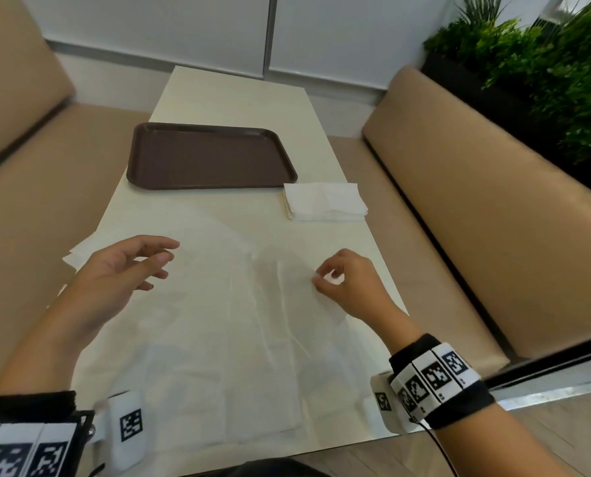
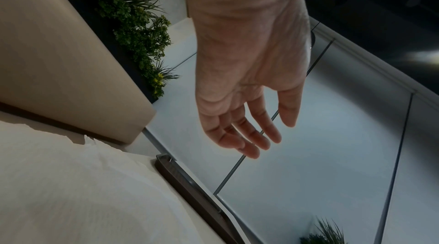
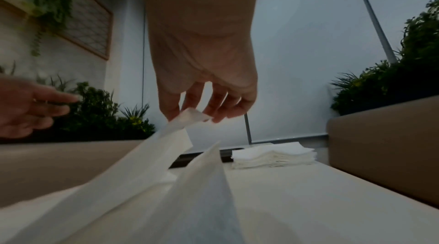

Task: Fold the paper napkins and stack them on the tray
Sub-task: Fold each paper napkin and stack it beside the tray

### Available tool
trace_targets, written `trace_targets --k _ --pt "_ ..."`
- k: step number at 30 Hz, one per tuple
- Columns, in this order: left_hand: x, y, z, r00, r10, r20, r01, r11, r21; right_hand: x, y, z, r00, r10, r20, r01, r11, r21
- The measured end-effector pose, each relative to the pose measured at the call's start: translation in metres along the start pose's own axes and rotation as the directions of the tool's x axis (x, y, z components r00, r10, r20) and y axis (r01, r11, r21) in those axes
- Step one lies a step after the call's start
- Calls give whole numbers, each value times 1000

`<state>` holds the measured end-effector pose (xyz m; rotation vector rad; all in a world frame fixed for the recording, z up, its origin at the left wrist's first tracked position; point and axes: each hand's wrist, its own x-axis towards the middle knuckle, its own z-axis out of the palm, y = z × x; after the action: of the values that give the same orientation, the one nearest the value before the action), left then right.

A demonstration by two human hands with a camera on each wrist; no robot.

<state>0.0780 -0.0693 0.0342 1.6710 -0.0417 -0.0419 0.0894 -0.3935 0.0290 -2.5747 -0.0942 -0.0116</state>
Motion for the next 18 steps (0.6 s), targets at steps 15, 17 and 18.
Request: trace_targets --k 15,17,18 --pt "13 10 60 936 -201 287 208 978 8 -5 -77 -113 975 -165 -150 218 566 795" --pt "20 10 78 888 -241 393 320 936 -150 -9 -80 -117 975 -150 -162 210 407 889" --pt "23 12 86 876 -217 431 344 907 -242 -10 -78 -117 977 -135 -168 205 343 917"
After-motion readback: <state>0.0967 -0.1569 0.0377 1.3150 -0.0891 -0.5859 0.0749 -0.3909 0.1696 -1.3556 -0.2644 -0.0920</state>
